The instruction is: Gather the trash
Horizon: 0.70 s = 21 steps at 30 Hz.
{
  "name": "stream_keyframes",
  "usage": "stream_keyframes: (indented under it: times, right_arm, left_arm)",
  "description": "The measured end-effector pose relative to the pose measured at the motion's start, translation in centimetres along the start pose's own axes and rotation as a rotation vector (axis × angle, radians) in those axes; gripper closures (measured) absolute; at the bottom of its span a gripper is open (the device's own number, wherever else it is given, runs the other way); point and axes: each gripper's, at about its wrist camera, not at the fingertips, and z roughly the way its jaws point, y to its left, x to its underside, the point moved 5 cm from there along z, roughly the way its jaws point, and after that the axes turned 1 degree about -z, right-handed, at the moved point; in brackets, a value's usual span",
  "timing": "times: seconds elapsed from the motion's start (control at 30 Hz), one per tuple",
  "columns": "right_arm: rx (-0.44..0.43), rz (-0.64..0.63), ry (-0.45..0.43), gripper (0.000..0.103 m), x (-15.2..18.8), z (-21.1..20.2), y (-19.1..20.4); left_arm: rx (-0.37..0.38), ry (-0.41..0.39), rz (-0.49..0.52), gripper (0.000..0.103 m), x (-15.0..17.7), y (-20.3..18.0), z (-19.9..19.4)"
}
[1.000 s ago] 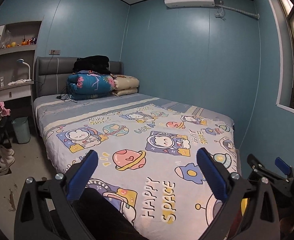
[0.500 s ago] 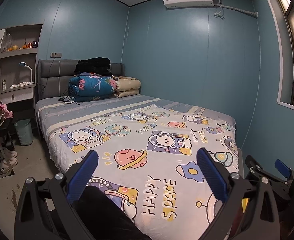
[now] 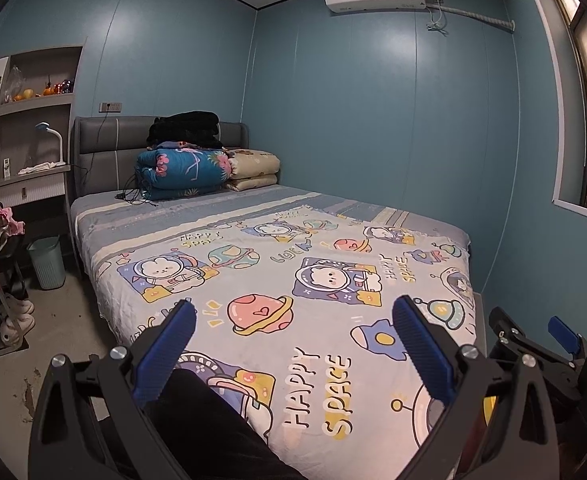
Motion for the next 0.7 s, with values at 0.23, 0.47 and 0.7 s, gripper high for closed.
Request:
stream_keyframes:
  times: [0.23, 0.47, 0.7]
  right_arm:
    - [-0.002, 0.000, 0.009, 0.008, 0.02, 0.14, 0.04]
    - [0.004, 0.002, 0.014, 0.008, 0.12, 0.22, -0.01]
    - [0.011, 0.009, 0.021, 0.008, 0.36, 0.32, -0.13]
  left_arm:
    - [0.003, 0.010, 0.002, 0.008, 0.02, -0.09, 0.15]
    - [0.011, 0.009, 0.007, 0.008, 0.08, -0.19, 0.06]
    - [0.018, 0.021, 0.007, 0.008, 0.24, -0.22, 0.24]
